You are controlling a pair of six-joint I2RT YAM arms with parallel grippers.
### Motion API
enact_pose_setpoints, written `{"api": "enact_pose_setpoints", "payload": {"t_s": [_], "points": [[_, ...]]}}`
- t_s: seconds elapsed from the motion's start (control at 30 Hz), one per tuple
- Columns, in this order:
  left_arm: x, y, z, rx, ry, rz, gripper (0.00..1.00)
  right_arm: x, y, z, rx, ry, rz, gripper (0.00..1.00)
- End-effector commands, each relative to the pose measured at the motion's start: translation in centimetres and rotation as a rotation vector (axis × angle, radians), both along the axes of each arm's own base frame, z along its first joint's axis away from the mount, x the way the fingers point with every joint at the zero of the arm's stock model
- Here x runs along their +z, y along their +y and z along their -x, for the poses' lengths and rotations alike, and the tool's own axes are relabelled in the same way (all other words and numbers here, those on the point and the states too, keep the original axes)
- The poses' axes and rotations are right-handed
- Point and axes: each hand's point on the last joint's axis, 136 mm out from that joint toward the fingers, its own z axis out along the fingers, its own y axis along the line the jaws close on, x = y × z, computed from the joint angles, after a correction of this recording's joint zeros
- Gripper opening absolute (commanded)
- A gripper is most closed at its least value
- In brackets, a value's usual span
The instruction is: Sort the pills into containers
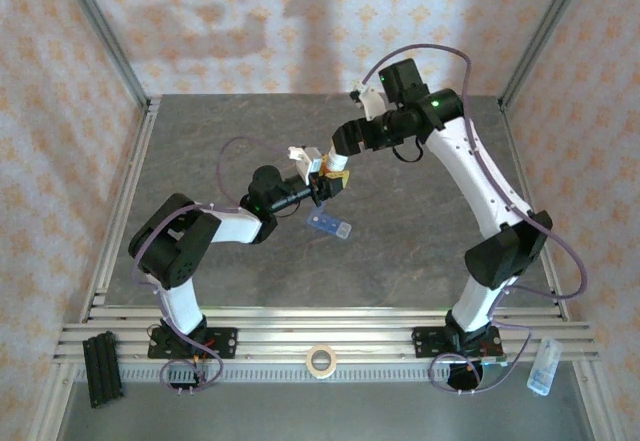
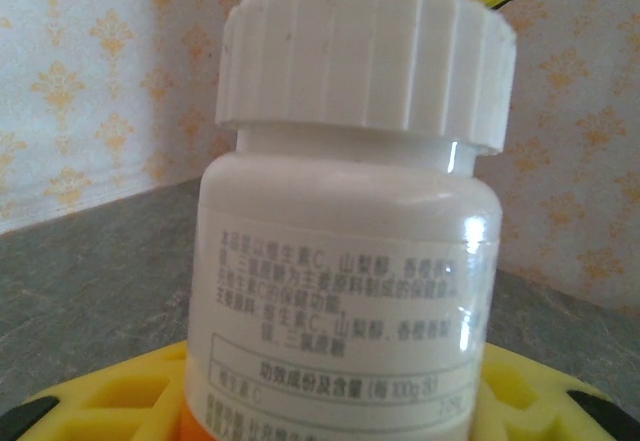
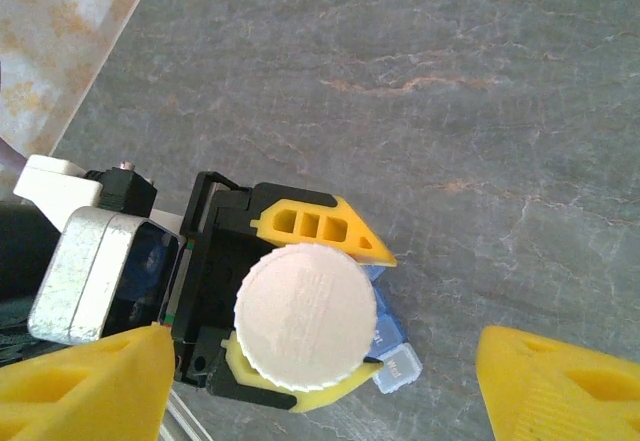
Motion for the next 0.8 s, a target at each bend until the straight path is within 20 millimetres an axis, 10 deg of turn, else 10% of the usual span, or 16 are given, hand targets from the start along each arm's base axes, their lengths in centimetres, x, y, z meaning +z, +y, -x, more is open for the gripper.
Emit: {"api": "enact_pose_setpoints", "payload": {"t_s": [0.0,0.4,0.77], "points": [[3.4,-0.2,0.4,-0.028,-0.074,0.054,0.0,0.1,0.5,0.2,0.029,-0.004,0.007,0.78],[3.9,-0.2,0.3,-0.031,-0.078,0.064,0.0,-2.0,0.9,0.2,0.021,0.052,0.023,0.49],[4.5,0.6,-0.6,0.054,-0.099,0.061,0.0,-4.7,0.6,-0.5,-0.245,0.158,-0.008,0.44]]}}
